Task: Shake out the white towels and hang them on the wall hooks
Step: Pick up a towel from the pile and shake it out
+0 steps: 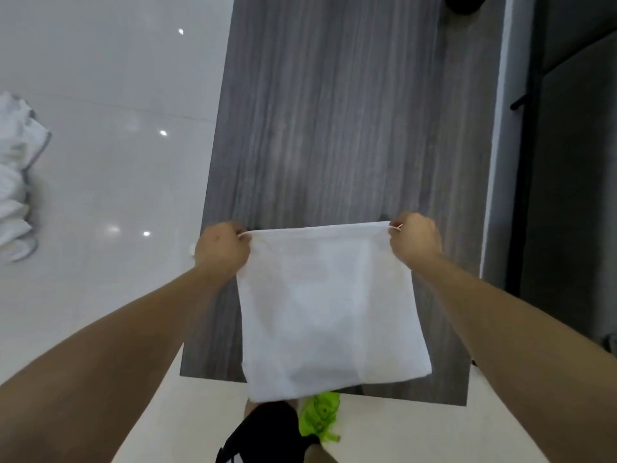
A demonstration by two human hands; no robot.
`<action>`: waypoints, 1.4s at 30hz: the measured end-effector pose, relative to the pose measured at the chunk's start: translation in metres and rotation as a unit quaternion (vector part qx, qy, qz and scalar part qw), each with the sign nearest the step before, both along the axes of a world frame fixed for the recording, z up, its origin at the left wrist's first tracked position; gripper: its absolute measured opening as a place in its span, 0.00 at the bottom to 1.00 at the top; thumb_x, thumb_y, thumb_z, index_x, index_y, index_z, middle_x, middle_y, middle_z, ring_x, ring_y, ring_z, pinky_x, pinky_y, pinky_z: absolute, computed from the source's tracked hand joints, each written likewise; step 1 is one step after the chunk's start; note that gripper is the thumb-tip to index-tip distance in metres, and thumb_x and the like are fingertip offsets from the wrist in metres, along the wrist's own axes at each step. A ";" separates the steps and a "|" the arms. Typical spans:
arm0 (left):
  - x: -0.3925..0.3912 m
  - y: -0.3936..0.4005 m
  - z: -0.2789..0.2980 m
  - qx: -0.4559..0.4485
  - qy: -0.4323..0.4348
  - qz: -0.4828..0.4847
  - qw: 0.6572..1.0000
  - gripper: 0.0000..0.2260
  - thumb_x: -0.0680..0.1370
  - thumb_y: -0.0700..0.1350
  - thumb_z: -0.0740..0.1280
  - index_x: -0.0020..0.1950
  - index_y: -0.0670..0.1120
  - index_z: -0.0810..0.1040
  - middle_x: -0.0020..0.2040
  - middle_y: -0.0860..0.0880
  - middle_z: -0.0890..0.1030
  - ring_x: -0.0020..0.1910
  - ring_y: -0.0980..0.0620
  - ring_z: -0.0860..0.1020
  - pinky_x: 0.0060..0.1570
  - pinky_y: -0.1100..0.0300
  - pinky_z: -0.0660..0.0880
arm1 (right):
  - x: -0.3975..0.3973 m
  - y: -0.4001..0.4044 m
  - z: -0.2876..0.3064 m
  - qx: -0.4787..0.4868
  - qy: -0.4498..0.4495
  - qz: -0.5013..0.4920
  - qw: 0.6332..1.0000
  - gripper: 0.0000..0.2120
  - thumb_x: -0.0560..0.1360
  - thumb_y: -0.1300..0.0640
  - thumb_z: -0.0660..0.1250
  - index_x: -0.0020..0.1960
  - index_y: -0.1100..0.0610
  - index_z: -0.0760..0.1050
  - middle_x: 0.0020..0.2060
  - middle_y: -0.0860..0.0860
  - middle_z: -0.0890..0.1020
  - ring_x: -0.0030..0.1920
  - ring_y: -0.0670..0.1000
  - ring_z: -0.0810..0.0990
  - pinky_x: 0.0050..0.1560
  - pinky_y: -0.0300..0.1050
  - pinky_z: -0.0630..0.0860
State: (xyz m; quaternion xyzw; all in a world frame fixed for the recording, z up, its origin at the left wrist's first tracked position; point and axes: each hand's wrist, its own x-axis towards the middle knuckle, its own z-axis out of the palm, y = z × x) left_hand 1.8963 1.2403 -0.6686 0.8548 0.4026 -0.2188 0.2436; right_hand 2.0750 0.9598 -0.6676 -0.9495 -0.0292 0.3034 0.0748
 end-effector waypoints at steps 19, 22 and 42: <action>0.024 0.011 0.017 -0.048 0.045 -0.136 0.989 0.04 0.72 0.45 0.71 0.46 0.49 0.84 0.42 0.46 0.82 0.43 0.45 0.79 0.40 0.58 0.74 | 0.013 0.010 0.036 -0.106 0.109 0.168 0.974 0.08 0.73 0.64 0.63 0.50 0.62 0.77 0.44 0.57 0.80 0.45 0.60 0.79 0.40 0.44 0.72; 0.037 0.021 0.049 -0.031 0.008 -0.144 0.989 0.08 0.69 0.50 0.76 0.40 0.46 0.83 0.37 0.47 0.81 0.40 0.46 0.78 0.37 0.58 0.72 | 0.024 0.004 0.073 -0.094 0.063 0.138 0.984 0.06 0.72 0.65 0.66 0.47 0.62 0.80 0.37 0.55 0.78 0.38 0.56 0.78 0.37 0.45 0.74; 0.089 0.021 0.223 0.166 -0.267 -0.086 0.945 0.15 0.73 0.57 0.73 0.35 0.51 0.72 0.30 0.56 0.72 0.29 0.56 0.68 0.27 0.61 0.58 | 0.055 -0.021 0.241 0.099 -0.263 0.035 0.959 0.09 0.72 0.64 0.68 0.47 0.53 0.83 0.44 0.54 0.83 0.47 0.58 0.80 0.45 0.48 0.77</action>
